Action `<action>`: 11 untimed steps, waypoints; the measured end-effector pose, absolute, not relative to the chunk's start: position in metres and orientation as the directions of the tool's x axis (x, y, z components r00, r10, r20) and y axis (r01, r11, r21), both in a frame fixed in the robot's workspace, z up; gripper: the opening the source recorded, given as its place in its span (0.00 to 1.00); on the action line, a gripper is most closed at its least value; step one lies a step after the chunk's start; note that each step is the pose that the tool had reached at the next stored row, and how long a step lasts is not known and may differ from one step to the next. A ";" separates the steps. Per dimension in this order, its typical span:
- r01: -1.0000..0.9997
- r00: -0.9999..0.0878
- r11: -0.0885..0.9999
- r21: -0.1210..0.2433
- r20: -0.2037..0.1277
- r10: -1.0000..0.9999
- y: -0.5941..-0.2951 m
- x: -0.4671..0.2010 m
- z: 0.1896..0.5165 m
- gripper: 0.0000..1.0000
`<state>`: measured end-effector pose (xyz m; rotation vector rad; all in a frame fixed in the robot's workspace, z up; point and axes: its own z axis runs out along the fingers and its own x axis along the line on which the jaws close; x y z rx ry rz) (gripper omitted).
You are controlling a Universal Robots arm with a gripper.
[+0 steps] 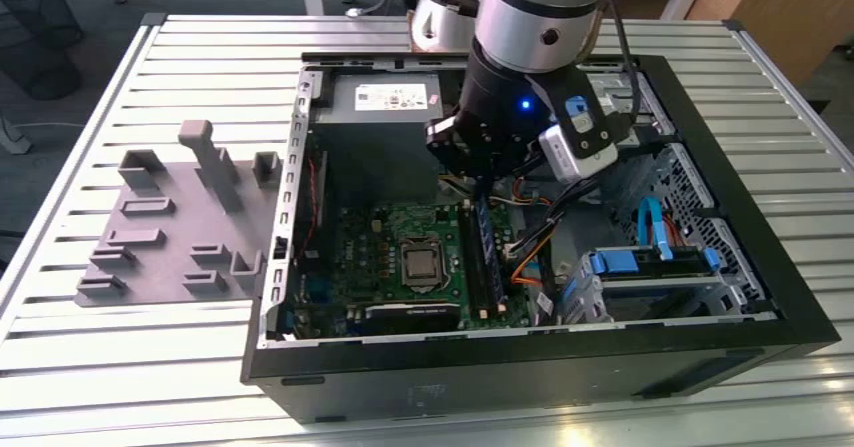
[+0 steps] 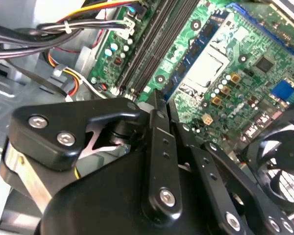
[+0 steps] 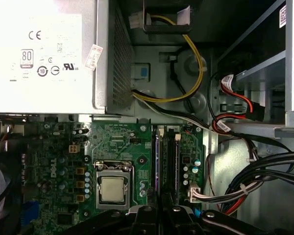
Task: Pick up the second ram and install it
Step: 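Insert the second ram into the second slot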
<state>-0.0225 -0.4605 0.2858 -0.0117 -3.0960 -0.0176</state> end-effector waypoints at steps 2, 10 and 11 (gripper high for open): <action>0.008 -0.999 1.000 0.011 0.046 0.007 -0.461 -0.023 0.282 0.14; 0.009 -0.999 1.000 0.011 0.046 0.008 -0.464 -0.022 0.268 0.14; 0.009 -0.999 1.000 0.011 0.046 0.008 -0.464 -0.022 0.266 0.14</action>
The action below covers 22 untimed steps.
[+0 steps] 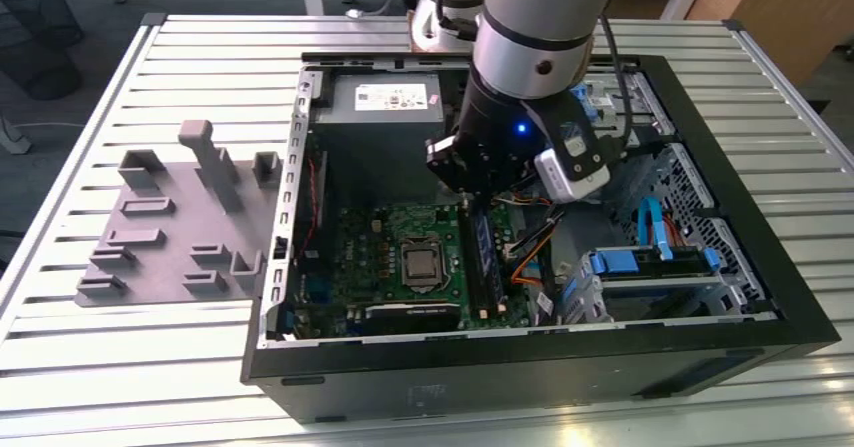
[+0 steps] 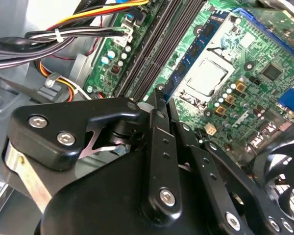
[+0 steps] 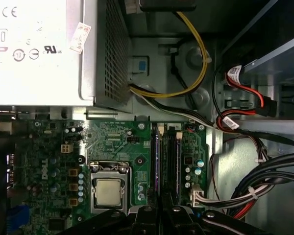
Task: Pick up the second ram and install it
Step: 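Insert the second ram into the second slot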
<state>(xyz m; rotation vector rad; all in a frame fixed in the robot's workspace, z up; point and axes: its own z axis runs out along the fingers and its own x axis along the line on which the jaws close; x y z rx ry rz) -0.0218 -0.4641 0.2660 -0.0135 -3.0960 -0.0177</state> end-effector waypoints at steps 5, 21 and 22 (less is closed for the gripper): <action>0.013 -0.999 1.000 0.011 0.046 0.012 -0.464 -0.021 0.257 0.14; 0.020 -0.999 1.000 0.011 0.047 0.019 -0.465 -0.018 0.231 0.14; 0.020 -0.999 1.000 0.011 0.048 0.019 -0.465 -0.018 0.230 0.14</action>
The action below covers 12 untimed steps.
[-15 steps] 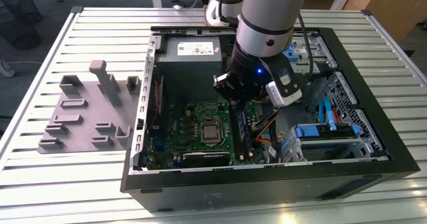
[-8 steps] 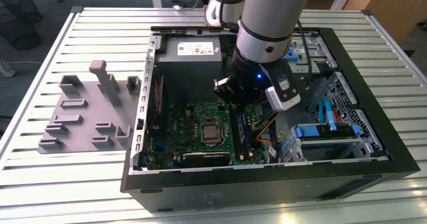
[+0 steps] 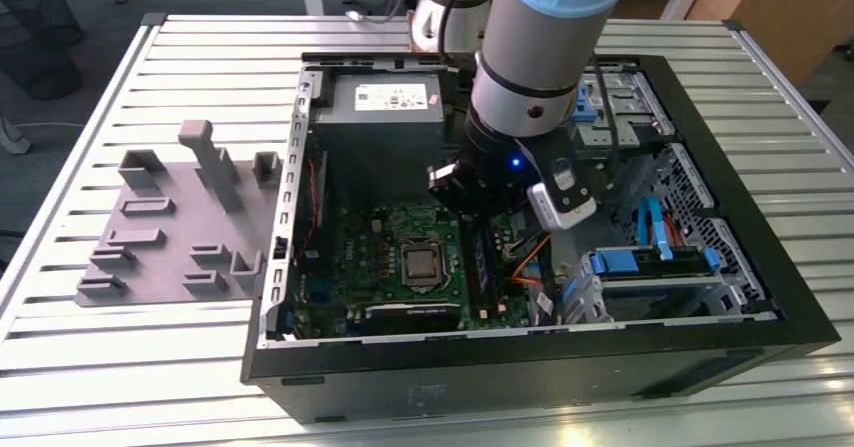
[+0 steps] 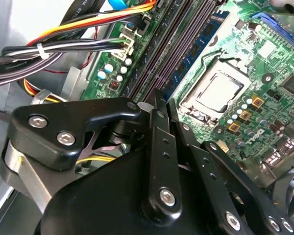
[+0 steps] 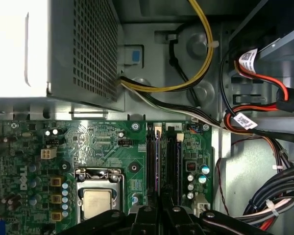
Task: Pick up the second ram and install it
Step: 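Insert the second ram into the second slot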
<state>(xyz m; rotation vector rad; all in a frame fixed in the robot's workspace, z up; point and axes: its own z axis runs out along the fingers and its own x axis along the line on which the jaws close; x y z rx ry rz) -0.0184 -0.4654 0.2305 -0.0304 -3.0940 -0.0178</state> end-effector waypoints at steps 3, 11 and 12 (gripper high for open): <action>0.020 -0.999 1.000 0.011 0.048 0.019 -0.466 -0.018 0.228 0.14; 0.021 -0.999 1.000 0.011 0.048 0.020 -0.469 -0.018 0.225 0.14; 0.021 -0.999 1.000 0.011 0.048 0.020 -0.469 -0.018 0.225 0.14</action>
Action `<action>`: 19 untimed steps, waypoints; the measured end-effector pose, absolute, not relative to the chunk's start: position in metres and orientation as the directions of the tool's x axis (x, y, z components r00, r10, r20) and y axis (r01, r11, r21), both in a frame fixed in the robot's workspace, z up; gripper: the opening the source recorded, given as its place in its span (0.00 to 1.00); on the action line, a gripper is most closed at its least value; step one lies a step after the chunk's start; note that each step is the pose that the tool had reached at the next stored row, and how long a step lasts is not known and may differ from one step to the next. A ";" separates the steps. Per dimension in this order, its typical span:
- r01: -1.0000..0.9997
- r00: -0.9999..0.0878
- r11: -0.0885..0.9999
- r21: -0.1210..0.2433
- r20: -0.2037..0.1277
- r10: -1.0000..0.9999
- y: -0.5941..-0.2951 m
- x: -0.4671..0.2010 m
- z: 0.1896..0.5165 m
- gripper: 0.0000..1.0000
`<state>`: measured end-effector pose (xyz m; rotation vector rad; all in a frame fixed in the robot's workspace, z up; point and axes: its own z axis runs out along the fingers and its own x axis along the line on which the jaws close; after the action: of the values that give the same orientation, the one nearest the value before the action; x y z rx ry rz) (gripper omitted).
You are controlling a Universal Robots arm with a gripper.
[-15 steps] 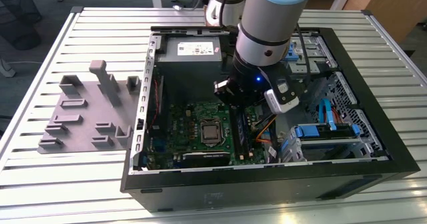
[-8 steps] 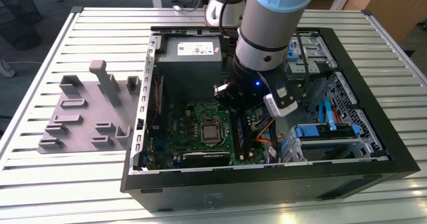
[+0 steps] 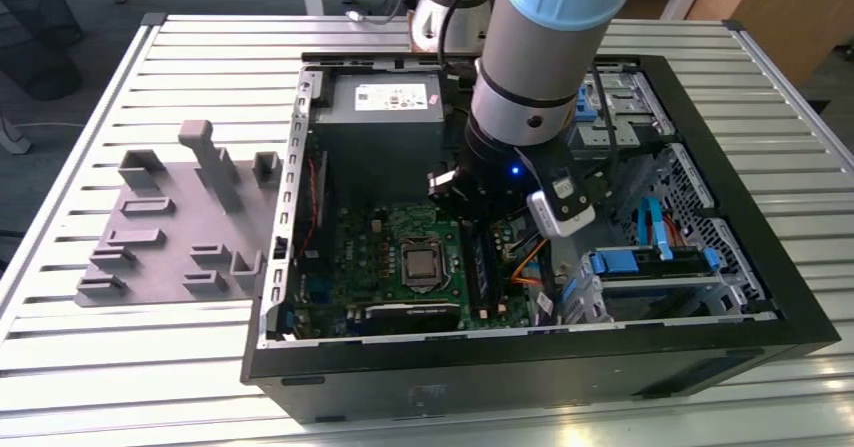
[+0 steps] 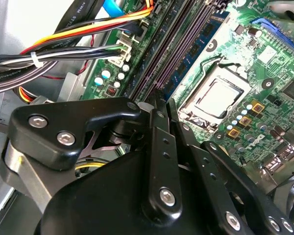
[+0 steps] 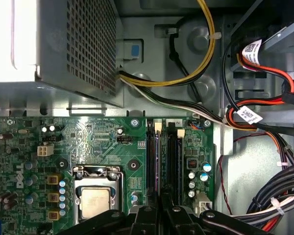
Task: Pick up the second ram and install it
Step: 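Insert the second ram into the second slot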
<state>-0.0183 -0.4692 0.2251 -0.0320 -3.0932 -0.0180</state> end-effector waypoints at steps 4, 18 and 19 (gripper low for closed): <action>0.021 -0.999 1.000 0.011 0.048 0.020 -0.469 -0.018 0.225 0.14; 0.022 -0.999 1.000 0.011 0.048 0.021 -0.478 -0.018 0.224 0.14; 0.022 -0.999 1.000 0.011 0.048 0.021 -0.478 -0.018 0.224 0.14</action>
<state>-0.0177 -0.4780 0.2241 -0.0336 -3.0932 -0.0183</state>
